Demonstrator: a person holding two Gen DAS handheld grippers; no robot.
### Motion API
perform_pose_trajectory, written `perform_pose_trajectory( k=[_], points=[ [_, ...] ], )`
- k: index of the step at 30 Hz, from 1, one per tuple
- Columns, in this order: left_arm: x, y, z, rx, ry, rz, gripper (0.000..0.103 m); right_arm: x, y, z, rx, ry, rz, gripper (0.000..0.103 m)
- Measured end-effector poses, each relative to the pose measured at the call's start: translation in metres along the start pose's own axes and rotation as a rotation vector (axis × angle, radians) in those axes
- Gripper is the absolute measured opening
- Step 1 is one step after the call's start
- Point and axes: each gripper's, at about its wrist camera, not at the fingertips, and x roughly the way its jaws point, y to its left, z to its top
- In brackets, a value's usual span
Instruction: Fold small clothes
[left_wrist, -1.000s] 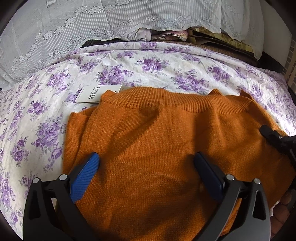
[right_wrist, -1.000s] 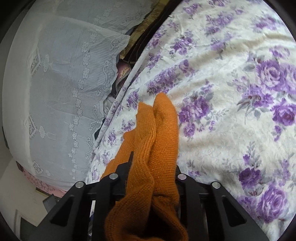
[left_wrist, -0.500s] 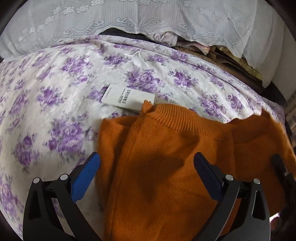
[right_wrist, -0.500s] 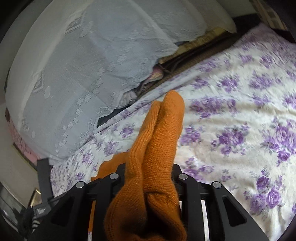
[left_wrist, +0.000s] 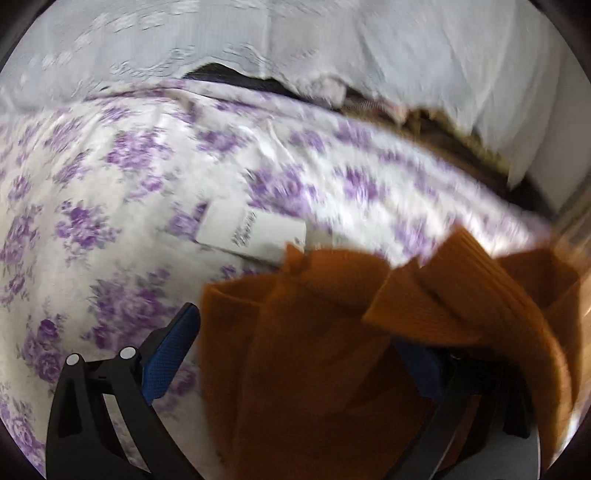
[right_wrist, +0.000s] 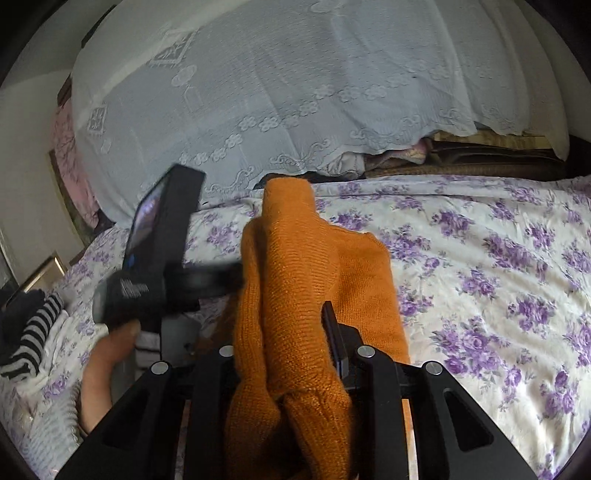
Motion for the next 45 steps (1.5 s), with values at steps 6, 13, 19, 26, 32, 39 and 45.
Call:
perform_pose_trajectory(
  k=[6, 13, 19, 26, 32, 39, 45],
  points=[
    [-0.015, 0.018, 0.011, -0.055, -0.034, -0.049, 0.098, 0.01, 0.035, 0.021, -0.034, 0.014, 0.033, 0.028],
    [-0.02, 0.052, 0.02, -0.057, -0.045, 0.06, 0.098, 0.07, 0.087, 0.004, -0.215, 0.2, 0.043, 0.062],
    [-0.003, 0.081, 0.017, -0.095, 0.029, 0.232, 0.098, 0.072, 0.091, -0.016, -0.267, 0.214, 0.075, 0.071],
    [-0.028, 0.064, 0.018, -0.028, -0.022, 0.232, 0.098, 0.014, 0.051, -0.001, -0.133, 0.169, 0.23, 0.071],
    [-0.015, 0.032, 0.002, 0.128, 0.034, 0.262, 0.098, 0.009, 0.027, -0.01, -0.115, 0.18, 0.13, 0.06],
    [0.02, 0.055, -0.009, 0.041, 0.096, 0.195, 0.099, 0.023, 0.033, -0.043, -0.194, 0.242, 0.126, 0.061],
    [-0.013, 0.048, -0.001, 0.036, 0.016, 0.219, 0.098, 0.005, 0.013, -0.016, -0.093, 0.209, 0.216, 0.06]
  ],
)
